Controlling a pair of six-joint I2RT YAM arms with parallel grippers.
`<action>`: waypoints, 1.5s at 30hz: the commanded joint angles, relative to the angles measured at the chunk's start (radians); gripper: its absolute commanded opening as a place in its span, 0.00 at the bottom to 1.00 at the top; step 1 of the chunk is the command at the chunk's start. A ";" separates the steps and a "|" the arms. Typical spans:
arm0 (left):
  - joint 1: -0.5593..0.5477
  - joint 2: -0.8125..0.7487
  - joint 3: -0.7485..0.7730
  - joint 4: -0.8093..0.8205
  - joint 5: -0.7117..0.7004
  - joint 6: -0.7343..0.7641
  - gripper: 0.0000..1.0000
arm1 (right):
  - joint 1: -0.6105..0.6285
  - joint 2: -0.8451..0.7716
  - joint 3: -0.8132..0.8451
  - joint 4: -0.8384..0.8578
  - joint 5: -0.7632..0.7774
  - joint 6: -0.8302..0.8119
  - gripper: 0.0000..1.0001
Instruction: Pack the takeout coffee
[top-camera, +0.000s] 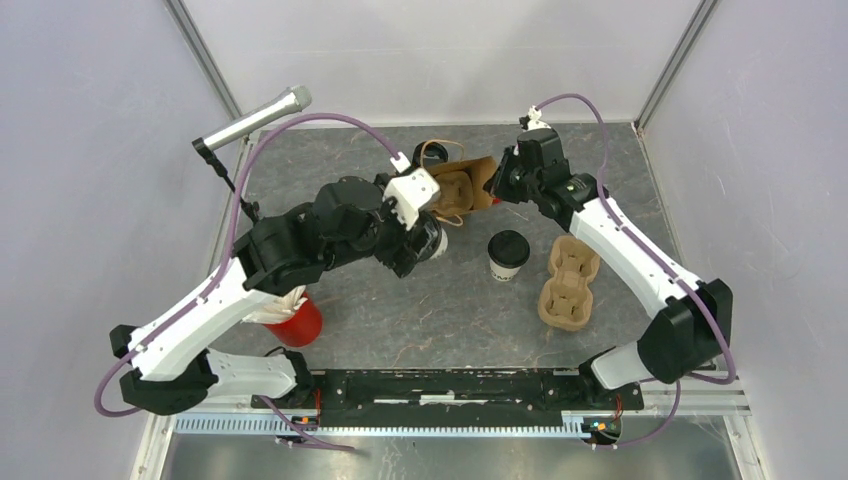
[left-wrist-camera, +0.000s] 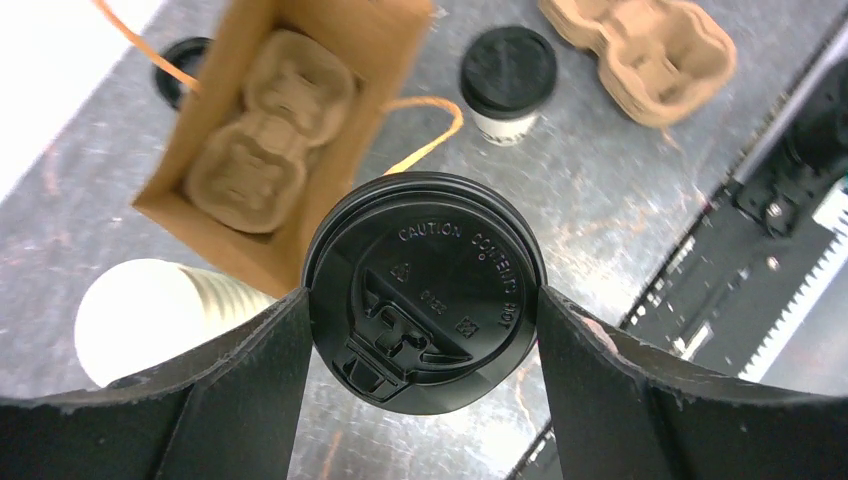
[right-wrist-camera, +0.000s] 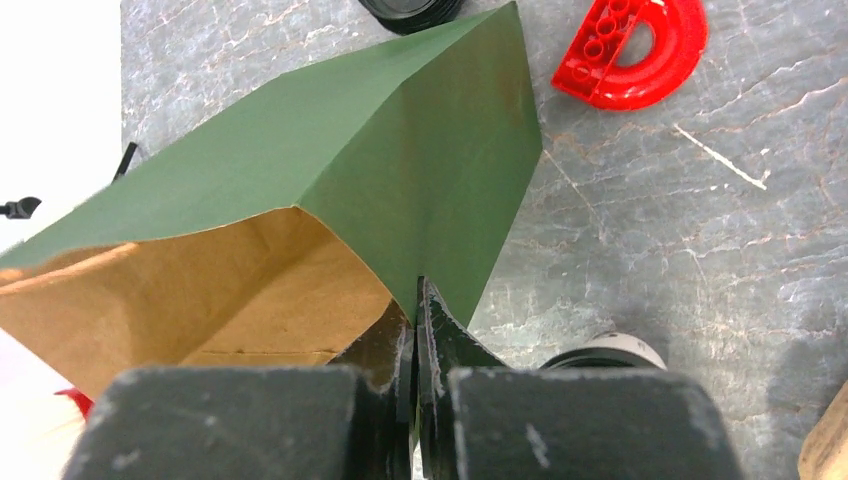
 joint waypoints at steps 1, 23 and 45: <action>0.006 0.048 0.096 0.004 -0.167 0.012 0.74 | 0.028 -0.084 -0.050 0.034 -0.008 0.018 0.00; 0.021 0.020 0.172 -0.048 0.188 0.006 0.67 | 0.082 -0.154 -0.146 0.049 -0.008 -0.013 0.00; 0.021 0.036 0.304 -0.085 -0.007 0.093 0.66 | 0.082 -0.169 -0.141 0.004 -0.037 -0.101 0.00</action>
